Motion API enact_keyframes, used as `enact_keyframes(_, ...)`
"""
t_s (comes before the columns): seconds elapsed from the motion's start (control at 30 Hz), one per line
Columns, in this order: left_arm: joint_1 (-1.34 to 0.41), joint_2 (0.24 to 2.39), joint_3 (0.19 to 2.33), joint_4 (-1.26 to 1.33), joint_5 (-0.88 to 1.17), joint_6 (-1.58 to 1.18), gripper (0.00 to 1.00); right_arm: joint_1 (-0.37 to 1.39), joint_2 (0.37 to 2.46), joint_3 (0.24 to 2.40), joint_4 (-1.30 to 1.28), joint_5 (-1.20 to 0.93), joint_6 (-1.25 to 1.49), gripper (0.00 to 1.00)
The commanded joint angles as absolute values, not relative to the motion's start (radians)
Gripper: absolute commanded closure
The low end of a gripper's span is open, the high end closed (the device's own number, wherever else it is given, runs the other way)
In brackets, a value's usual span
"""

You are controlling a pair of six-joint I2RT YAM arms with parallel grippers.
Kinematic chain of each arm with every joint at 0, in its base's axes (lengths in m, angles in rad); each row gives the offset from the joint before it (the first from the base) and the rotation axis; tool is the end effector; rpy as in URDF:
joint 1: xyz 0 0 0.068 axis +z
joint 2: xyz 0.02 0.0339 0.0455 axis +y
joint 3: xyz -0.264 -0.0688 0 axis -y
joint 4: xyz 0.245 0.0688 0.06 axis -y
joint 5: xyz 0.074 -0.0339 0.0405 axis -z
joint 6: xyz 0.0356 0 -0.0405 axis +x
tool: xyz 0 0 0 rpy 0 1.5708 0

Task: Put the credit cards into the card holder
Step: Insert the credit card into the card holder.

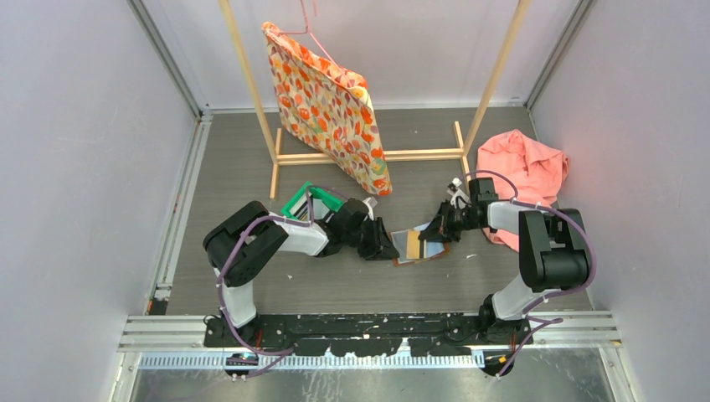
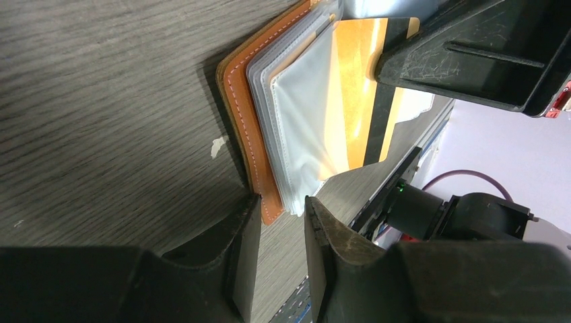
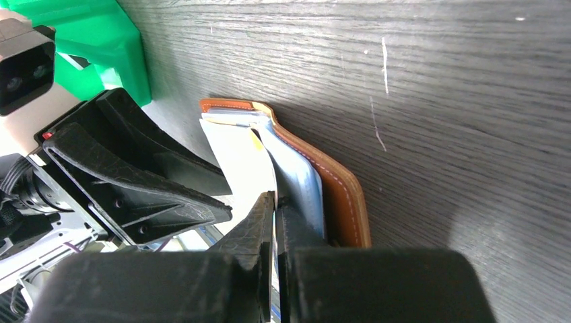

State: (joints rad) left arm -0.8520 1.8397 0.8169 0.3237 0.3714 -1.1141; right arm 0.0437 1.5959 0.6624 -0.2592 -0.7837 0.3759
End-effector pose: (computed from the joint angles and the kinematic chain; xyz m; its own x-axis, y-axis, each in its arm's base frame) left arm 0.2214 -0.2727 0.1212 -0.9805 -0.1495 -0.1279 0.0096 0.6131 -0.7900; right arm 0.2559 0.0363 0.1240 -0.9706 0.2178 -0.1025 0.0699 0.6625 0.7458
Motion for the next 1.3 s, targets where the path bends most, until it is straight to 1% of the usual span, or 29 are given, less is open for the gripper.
enact_keyframes(0.0, -0.836, 1.862, 0.844, 0.327, 0.290, -1.073, 0.68, 0.069, 1.591, 0.637, -0.431, -0.763, 0.379, 0.95)
enact_keyframes(0.23, -0.836, 1.864, 0.843, 0.336, 0.292, -1.074, 0.68, 0.069, 1.525, 0.614, -0.447, -0.761, 0.396, 0.94)
enact_keyframes(0.33, -0.836, 1.862, 0.841, 0.337, 0.296, -1.074, 0.68, 0.069, 1.546, 0.616, -0.443, -0.757, 0.403, 0.94)
enact_keyframes(0.57, -0.836, 1.853, 0.839, 0.337, 0.301, -1.072, 0.68, 0.098, 1.665, 0.657, -0.456, -0.777, 0.367, 0.95)
enact_keyframes(1.0, -0.836, 1.857, 0.843, 0.334, 0.303, -1.067, 0.68, 0.123, 1.640, 0.677, -0.401, -0.786, 0.320, 0.94)
enact_keyframes(1.27, -0.834, 1.864, 0.859, 0.318, 0.307, -1.060, 0.67, 0.162, 1.686, 0.718, -0.424, -0.801, 0.309, 0.94)
